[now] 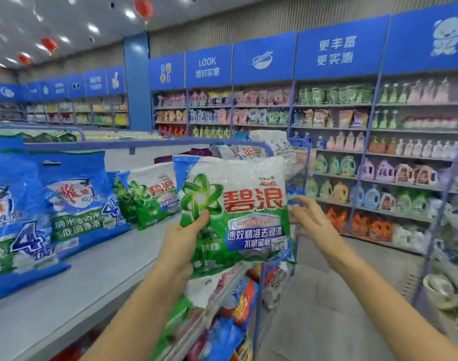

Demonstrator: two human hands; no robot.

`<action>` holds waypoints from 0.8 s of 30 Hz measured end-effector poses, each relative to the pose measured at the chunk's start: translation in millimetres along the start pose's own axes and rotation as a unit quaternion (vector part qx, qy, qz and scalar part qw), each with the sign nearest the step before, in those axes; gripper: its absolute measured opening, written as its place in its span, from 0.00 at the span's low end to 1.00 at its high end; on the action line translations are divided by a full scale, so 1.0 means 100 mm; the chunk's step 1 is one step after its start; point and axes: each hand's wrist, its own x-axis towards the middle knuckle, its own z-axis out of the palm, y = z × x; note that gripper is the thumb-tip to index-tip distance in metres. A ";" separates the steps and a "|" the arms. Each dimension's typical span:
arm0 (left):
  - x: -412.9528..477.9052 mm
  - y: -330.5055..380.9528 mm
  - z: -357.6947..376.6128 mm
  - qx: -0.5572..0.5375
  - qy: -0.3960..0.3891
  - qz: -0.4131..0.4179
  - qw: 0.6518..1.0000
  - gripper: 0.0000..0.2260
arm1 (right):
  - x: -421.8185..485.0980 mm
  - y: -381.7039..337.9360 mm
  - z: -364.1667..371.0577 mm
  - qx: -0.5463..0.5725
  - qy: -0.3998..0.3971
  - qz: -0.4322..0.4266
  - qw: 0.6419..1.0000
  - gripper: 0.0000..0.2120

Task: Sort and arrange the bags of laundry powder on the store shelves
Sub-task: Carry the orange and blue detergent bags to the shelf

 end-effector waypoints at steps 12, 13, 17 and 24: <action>1.58 -0.05 -0.12 0.042 0.213 0.043 0.975 0.22 | 2.36 0.80 1.13 0.237 -0.273 -0.010 0.932 0.20; 1.68 -0.05 -0.17 0.035 0.224 0.030 0.973 0.22 | 2.50 0.82 1.21 0.227 -0.291 -0.015 0.929 0.20; 1.98 -0.01 -0.38 0.023 0.259 -0.014 0.965 0.09 | 2.99 0.92 1.57 0.206 -0.378 -0.023 0.902 0.19; 2.29 -0.03 -0.62 0.010 0.367 -0.022 0.930 0.06 | 3.46 1.08 2.28 0.186 -0.489 -0.022 0.852 0.12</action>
